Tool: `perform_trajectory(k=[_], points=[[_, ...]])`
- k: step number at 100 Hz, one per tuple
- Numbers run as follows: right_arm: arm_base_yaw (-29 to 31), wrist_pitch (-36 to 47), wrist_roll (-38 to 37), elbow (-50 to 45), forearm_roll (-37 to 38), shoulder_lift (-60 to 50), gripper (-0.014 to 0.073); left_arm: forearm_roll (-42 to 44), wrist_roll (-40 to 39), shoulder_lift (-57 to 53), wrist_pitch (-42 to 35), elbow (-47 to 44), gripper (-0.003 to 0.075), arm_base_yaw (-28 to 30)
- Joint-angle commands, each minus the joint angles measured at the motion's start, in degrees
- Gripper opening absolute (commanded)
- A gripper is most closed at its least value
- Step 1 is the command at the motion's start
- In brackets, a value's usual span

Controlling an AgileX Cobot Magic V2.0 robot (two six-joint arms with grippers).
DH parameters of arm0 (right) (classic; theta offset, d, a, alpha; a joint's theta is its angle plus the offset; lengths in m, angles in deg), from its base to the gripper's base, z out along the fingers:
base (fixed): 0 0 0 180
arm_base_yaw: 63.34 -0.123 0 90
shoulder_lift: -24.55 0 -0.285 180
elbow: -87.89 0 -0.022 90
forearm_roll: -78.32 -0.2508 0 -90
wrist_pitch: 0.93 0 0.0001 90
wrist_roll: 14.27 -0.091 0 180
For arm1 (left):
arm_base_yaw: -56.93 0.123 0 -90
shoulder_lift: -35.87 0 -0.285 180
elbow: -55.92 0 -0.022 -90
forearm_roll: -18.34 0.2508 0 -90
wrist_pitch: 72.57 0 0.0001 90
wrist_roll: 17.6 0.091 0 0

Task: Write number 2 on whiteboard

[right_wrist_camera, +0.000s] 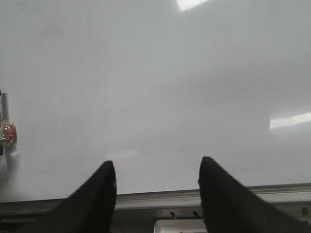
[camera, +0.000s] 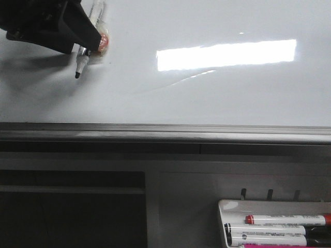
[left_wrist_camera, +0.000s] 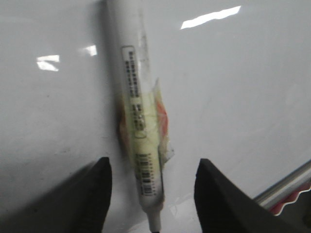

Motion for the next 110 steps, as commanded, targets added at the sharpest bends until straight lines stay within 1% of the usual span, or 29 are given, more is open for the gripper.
perform_trajectory(k=[1, 9, 26, 33, 38, 39, 41, 46, 49, 56, 57, 58, 60, 65, 69, 70, 72, 74, 75, 77, 85, 91, 101, 110], points=[[0.24, 4.12, 0.73, 2.07, 0.23, 1.02, 0.0347, -1.08, -0.09, 0.02, -3.92, 1.98, 0.0274, -0.48], [0.24, 4.23, 0.73, 2.07, 0.11, 1.02, 0.0347, -1.08, -0.09, 1.28, -4.72, 1.98, 0.0223, -0.48], [0.24, 4.23, 0.73, 2.07, -0.01, 1.02, 0.0347, -1.08, -0.09, 2.44, -7.07, 1.98, 0.0158, -0.48], [0.24, 4.23, 0.73, 2.07, -0.01, 1.02, 0.0347, -1.08, -0.09, 2.94, -6.94, 1.98, 0.0099, -0.48], [0.24, 4.23, 0.73, 2.07, -0.01, 1.02, 0.0347, -1.08, -0.09, 3.03, -6.18, 1.98, 0.0026, -0.48], [0.12, 4.23, 0.78, 2.07, -0.01, 1.02, 0.0347, -1.08, -0.09, 3.03, -5.88, 1.98, -0.0008, -0.48], [-0.02, 4.34, 0.93, 2.18, -0.01, 1.02, 0.0347, -1.08, -0.09, 2.93, -5.56, 1.98, -0.0021, -0.48], [-0.94, 3.97, 2.44, 2.76, -0.33, 1.02, 0.0347, -1.08, -0.09, 2.07, -4.7, 1.98, -0.002, -0.81], [-1.85, 3.55, 4.32, 3.38, -0.82, 1.02, 0.0347, -1.02, -0.09, 1.42, -4.0, 2.08, -0.002, -1.24], [-4.27, 2.11, 12.65, 5.71, -4.47, 1.12, 0.0347, 0.47, 0.27, -0.84, -0.89, 2.61, -0.002, -2.39], [-4.84, 1.72, 15.88, 6.29, -5.58, 1.36, 0.0347, 0.76, 0.43, -1.41, 0.13, 2.75, -0.002, -2.71], [-5.13, 1.55, 15.88, 6.59, -6.16, 1.36, 0.0347, 1.09, 0.43, -1.69, 0.13, 2.76, -0.002, -2.71], [-6.02, 0.77, 20.53, 7.92, -8.12, 1.8, 0.0347, 2.43, 1.16, -2.54, 1.76, 3.17, -0.002, -3.5], [-8.28, -1.81, 27.61, 10.11, -12.83, 2.94, 0.0347, 4.26, 3.13, -4.33, 4.95, 3.87, -0.002, -4.9], [-9.95, -4.64, 34.33, 12.44, -16.13, 4.64, 0.0347, 5.4, 7.16, -6.4, 9.61, 4.65, -0.002, -6.92], [-10.62, -5.63, 36.28, 13.2, -17.93, 5.34, 0.0347, 5.6, 8.95, -6.68, 10.33, 4.88, -0.002, -7.23], [-11.58, -6.61, 38.09, 13.96, -18.93, 6.09, 0.0347, 5.72, 10.9, -7.53, 11.77, 5.11, -0.002, -7.87], [-12.22, -7.96, 40.37, 15.05, -20.19, 7.31, 0.0347, 5.84, 13.91, -8.1, 14.01, 5.36, -0.002, -8.87], [-12.87, -8.41, 41.68, 15.41, -20.6, 8.17, 0.0347, 5.99, 16.86, -8.94, 16.16, 5.71, -0.002, -9.55], [-13.82, -10.04, 43.36, 16.85, -21.72, 9.51, 0.0347, 6.12, 18.83, -9.52, 17.42, 5.74, -0.002, -10.63], [-17.2, -13.22, 47.2, 20.55, -22.71, 14.67, 0.0349, 7.22, 28.82, -12.92, 22.01, 5.83, -0.002, -15.23], [-20.23, -14.02, 48.97, 22.67, -22.81, 18.12, 0.0351, 9.68, 31.47, -15.21, 21.82, 5.83, -0.002, -18.22], [-25.85, -11.9, 49.37, 25.27, -22.92, 23.43, 0.0375, 14.07, 31.48, -17.78, 20.15, 5.83, -0.002, -22.33], [-30.67, -10.53, 49.37, 26.86, -23.16, 27.44, 0.0401, 15.72, 31.48, -19.24, 19.88, 5.83, -0.002, -24.06]])
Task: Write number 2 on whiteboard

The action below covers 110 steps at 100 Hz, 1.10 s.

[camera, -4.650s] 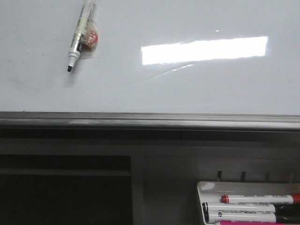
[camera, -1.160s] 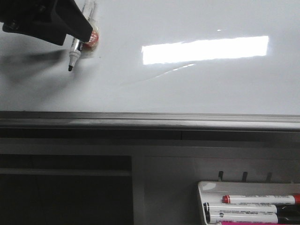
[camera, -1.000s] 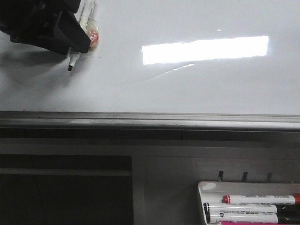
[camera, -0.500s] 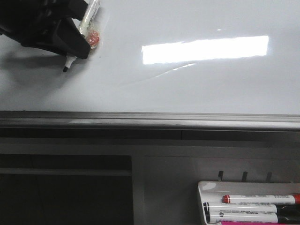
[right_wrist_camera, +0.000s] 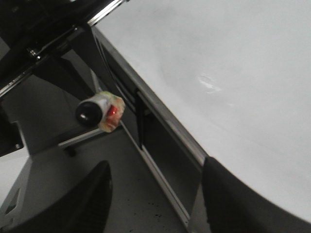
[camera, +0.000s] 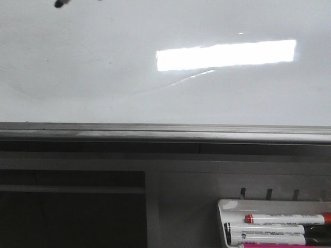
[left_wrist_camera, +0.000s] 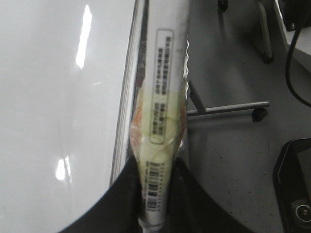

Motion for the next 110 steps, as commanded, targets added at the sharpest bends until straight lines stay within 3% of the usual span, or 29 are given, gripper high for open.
perform_trajectory(k=[1, 24, 46, 53, 75, 92, 101, 110], points=[[-4.27, 4.72, 1.11, 3.35, -2.07, 4.03, 0.0403, 0.53, 0.52, -2.1, -3.18, 1.84, -0.002, -1.94], [-14.19, 11.05, 1.11, 6.36, -2.11, 11.43, 0.0404, 0.53, 0.52, -2.62, -2.82, 1.84, -0.002, -2.05], [-15.47, 14.24, 1.11, 6.36, -2.2, 15.85, 0.0376, 0.41, 0.41, -2.62, -2.82, 1.84, -0.002, -2.05], [-15.47, 14.24, 1.11, 6.36, -2.2, 16.86, 0.0297, 0.41, 0.41, -2.62, -2.82, 1.84, -0.002, -2.05], [-15.47, 15.01, 1.11, 6.36, -3.3, 17.69, -0.008, 0.29, 0.41, -2.62, -2.82, 1.84, -0.002, -2.05], [-15.47, 15.16, 1.11, 6.36, -3.87, 17.69, -0.0078, -0.5, -0.27, -2.62, -3.03, 1.84, -0.0017, -2.05], [-15.47, 15.29, 1.11, 6.36, -4.38, 17.69, -0.0078, -2.16, -0.27, -2.75, -3.16, 1.84, 0.0045, -2.05], [-15.47, 15.52, 1.11, 6.36, -4.38, 17.69, -0.0078, -3.6, -0.39, -2.75, -3.7, 1.84, 0.0231, -2.05]])
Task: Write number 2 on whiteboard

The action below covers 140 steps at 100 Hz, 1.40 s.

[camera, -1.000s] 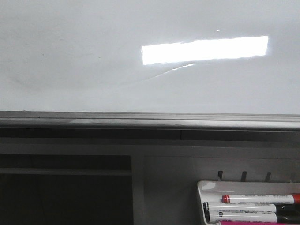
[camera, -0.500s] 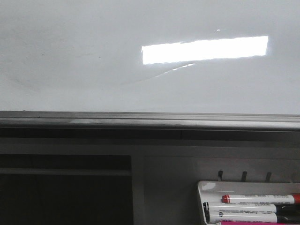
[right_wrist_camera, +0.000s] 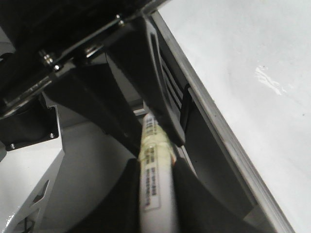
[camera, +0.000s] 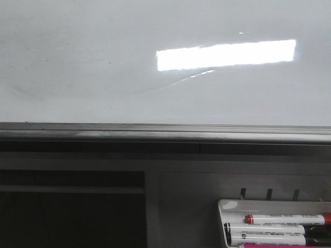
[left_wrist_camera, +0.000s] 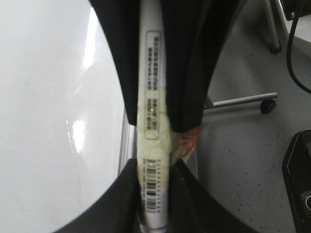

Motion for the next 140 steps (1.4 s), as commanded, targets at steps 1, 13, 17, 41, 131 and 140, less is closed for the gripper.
perform_trajectory(k=[1, 13, 17, 41, 131, 140], points=[[0.01, 5.36, -0.89, 2.02, -3.9, -0.35, -0.0078, -6.57, 0.76, -1.08, -4.33, 1.84, 0.0246, -0.61], [0.01, 6.69, -0.89, 2.02, -3.9, -0.35, -0.0078, -6.64, -2.1, -1.78, -6.13, 1.84, 0.0469, -0.61], [0.01, 7.28, -0.89, 2.02, -3.78, -0.35, -0.0078, -6.64, -2.65, -2.71, -6.68, 1.84, 0.0512, -0.61], [3.99, 9.35, -0.89, 2.02, -3.43, -0.35, -0.0078, -4.48, -13.36, -15.52, -9.79, 1.84, 0.0524, 2.41], [24.74, 12.76, -0.89, 7.65, -0.83, 19.17, -0.007, 3.53, -37.65, -46.52, -14.41, -17.16, -0.002, 14.7], [27.65, 11.4, -0.89, 8.85, -0.72, 18.92, -0.007, 3.53, -37.65, -46.52, -14.41, -17.16, -0.002, 14.7]])
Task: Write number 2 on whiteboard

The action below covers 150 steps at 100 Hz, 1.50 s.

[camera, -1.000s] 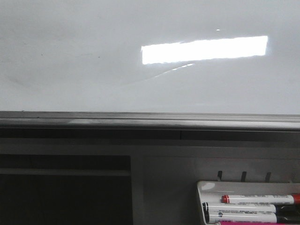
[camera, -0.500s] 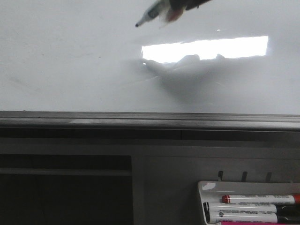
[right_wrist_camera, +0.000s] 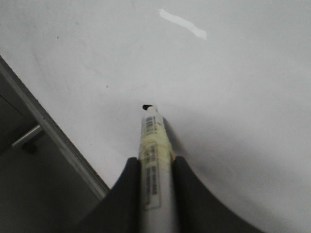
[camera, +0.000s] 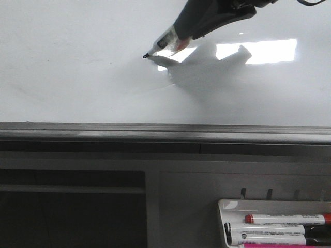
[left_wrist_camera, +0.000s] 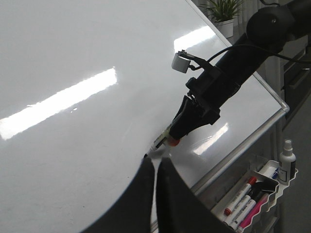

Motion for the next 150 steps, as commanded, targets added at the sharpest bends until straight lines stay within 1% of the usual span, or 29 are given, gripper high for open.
perform_trajectory(k=[1, 10, 23, 36, 46, 62, 78, 93, 109, 118, 130, 150], points=[[4.04, 5.59, 0.13, 2.7, 0.95, -1.27, -0.007, -1.44, -0.62, 0.82, -4.56, 1.22, -0.002, 0.13], [7.29, 1.08, 0.13, 4.45, 1.74, -1.83, -0.007, -1.33, -0.62, 0.82, -4.67, 1.17, -0.002, 0.13], [10.58, -4.11, -0.38, 4.75, 5.42, -4.38, -0.0069, -1.33, -0.62, 0.82, -4.7, 0.77, -0.002, 0.13], [11.32, -8.77, -4.4, 4.75, 10.94, -7.3, -0.0069, -1.33, -0.62, 0.82, -4.85, -0.06, -0.002, 0.13], [11.21, -11.33, -6.14, 3.85, 11.41, -8.06, -0.0069, -1.33, -0.62, 0.82, -5.4, -0.55, -0.002, 0.13], [9.41, -10.51, -8.05, -0.69, 11.01, -7.42, -0.0069, -1.33, -0.62, 0.82, -6.39, -0.66, -0.002, 0.13], [5.52, -5.92, -9.08, -4.52, 10.04, -5.43, -0.0069, -1.33, -0.62, 0.82, -6.39, -0.66, -0.002, 0.13], [1.45, -1.62, -9.08, -4.39, 9.94, -2.79, -0.0069, -1.33, -0.62, 0.82, -6.39, -0.66, -0.002, 0.13], [1.22, -1.01, -9.14, -4.39, 9.94, -2.36, -0.0069, -1.33, -0.62, 0.82, -6.39, -0.66, -0.002, 0.13], [2.5, -2.22, -9.14, -4.39, 9.94, -2.67, -0.0069, -1.33, -0.62, 0.82, -6.39, -0.66, -0.002, 0.13], [6.24, -6.65, -9.36, -4.5, 9.94, -4.22, -0.0069, -1.33, -0.62, 0.82, -6.39, -0.66, -0.002, 0.13], [16.15, -11.3, -11.05, -6.41, 10.07, -11.19, -0.0069, -1.33, -0.62, 0.82, -6.39, -0.66, -0.002, 0.13]])
